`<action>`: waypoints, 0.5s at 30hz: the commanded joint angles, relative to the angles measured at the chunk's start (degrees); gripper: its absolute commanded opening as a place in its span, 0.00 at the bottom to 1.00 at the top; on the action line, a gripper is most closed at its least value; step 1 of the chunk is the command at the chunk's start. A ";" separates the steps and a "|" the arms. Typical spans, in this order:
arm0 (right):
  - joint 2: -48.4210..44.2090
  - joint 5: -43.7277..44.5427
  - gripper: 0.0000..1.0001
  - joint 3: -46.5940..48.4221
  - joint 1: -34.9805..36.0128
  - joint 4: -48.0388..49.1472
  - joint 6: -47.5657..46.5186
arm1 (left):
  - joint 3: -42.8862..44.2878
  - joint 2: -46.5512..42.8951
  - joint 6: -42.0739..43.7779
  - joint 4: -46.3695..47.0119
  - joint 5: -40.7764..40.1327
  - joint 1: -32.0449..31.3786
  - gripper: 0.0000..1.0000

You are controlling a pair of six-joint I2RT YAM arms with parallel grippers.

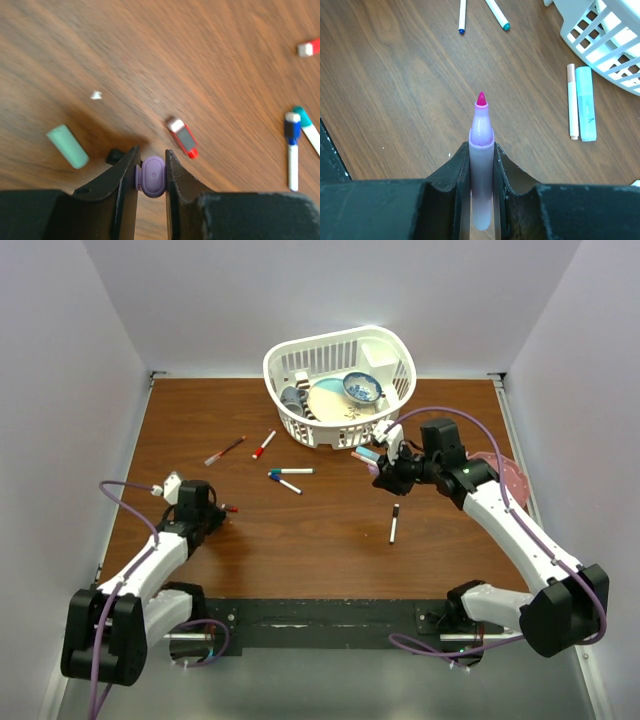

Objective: Open the pen caps

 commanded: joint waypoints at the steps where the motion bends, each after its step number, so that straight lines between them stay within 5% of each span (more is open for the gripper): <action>1: -0.53 0.96 0.01 -0.06 -0.60 2.16 -0.53 | 1.59 1.31 -0.41 3.49 -1.60 2.30 0.08; 15: 7.90 6.67 0.02 1.26 -9.64 2.16 5.44 | 3.00 -0.88 1.17 2.61 -0.55 5.38 0.52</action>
